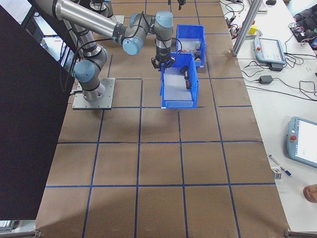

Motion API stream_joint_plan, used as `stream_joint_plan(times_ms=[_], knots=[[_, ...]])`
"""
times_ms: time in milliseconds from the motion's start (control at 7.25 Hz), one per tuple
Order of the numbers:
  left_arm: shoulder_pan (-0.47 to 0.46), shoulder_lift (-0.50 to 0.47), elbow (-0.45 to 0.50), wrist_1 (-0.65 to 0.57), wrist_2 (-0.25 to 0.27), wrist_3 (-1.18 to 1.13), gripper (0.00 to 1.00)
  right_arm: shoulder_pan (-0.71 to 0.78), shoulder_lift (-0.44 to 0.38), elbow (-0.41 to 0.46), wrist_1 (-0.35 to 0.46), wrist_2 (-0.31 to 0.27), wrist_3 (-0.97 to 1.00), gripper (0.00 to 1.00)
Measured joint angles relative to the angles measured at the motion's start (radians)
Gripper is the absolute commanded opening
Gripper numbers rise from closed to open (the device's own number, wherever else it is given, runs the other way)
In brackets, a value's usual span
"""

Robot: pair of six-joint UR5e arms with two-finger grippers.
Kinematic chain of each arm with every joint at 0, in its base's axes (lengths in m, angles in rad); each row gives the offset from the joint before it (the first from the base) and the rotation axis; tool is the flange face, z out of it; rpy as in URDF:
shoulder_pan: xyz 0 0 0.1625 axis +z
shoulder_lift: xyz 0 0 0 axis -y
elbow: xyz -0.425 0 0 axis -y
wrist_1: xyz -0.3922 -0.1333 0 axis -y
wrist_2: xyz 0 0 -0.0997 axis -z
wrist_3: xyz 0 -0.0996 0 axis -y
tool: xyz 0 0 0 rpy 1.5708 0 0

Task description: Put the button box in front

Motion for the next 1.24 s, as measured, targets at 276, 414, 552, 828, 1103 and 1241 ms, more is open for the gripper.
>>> stream_joint_plan(times_ms=[276, 414, 552, 828, 1103, 1241], knots=[[0.074, 0.067, -0.001, -0.053, 0.027, 0.439, 0.99, 0.011, -0.041, 0.069, 0.005, 0.000, 0.064, 0.05], [0.097, 0.087, -0.002, -0.065, 0.026, 0.596, 0.99, 0.028, -0.072, 0.108, 0.004, 0.002, 0.088, 0.05], [0.107, 0.103, -0.004, -0.072, 0.010, 0.715, 0.99, 0.070, -0.095, 0.143, 0.003, 0.002, 0.114, 0.05], [0.114, 0.134, -0.004, -0.081, -0.049, 0.844, 0.99, 0.204, -0.105, 0.172, -0.002, 0.000, 0.227, 0.05], [0.112, 0.165, 0.006, -0.139, -0.058, 0.710, 0.99, 0.303, -0.102, 0.185, -0.006, -0.001, 0.327, 0.05], [0.112, 0.184, 0.009, -0.154, -0.060, 0.622, 0.99, 0.328, -0.101, 0.199, -0.017, 0.000, 0.358, 0.05]])
